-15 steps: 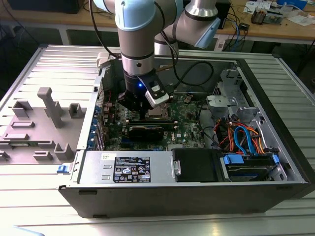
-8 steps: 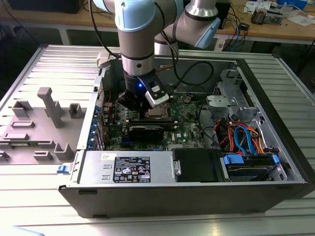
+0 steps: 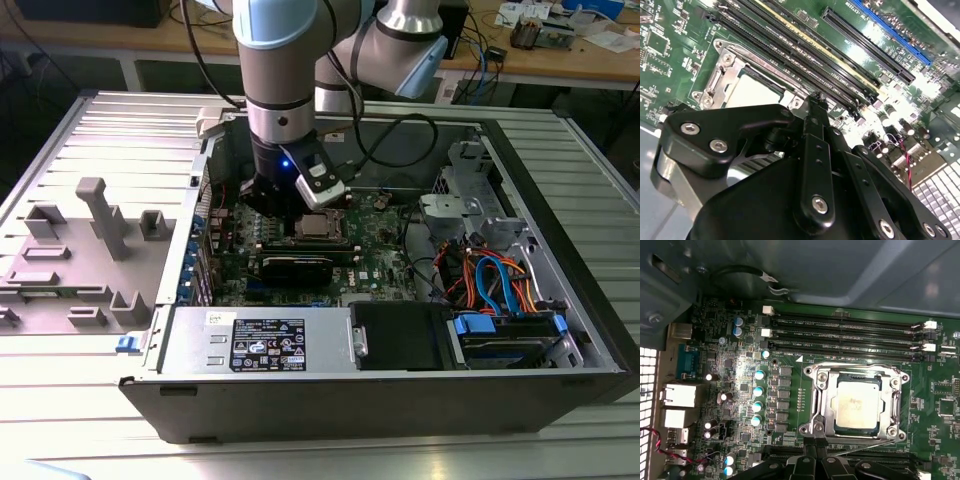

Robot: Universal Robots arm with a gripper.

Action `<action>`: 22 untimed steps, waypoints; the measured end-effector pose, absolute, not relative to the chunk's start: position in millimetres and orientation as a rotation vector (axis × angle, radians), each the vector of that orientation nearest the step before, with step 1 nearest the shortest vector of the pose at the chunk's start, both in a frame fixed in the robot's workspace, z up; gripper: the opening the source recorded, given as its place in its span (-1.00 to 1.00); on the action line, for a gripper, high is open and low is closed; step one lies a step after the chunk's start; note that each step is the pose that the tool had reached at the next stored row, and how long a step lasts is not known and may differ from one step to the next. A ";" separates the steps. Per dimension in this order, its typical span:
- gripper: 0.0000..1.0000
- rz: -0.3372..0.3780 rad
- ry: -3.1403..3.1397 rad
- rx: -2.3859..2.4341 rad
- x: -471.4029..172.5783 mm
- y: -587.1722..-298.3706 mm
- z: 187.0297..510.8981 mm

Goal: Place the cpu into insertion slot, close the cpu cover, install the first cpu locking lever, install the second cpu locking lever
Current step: 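Install the second cpu locking lever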

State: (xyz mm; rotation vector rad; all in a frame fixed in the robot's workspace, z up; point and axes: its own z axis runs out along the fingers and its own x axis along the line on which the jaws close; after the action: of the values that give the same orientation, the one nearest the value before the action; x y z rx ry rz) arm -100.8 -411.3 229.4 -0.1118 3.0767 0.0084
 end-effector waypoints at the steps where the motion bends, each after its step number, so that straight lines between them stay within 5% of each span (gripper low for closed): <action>1: -0.79 0.008 3.077 -0.112 -100.7 -411.2 231.0; 22: -0.79 0.005 3.077 -0.112 -100.1 -411.3 257.1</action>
State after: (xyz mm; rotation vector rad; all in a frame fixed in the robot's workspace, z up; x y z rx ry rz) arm -100.1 -411.3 257.1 -0.1119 3.0769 0.0050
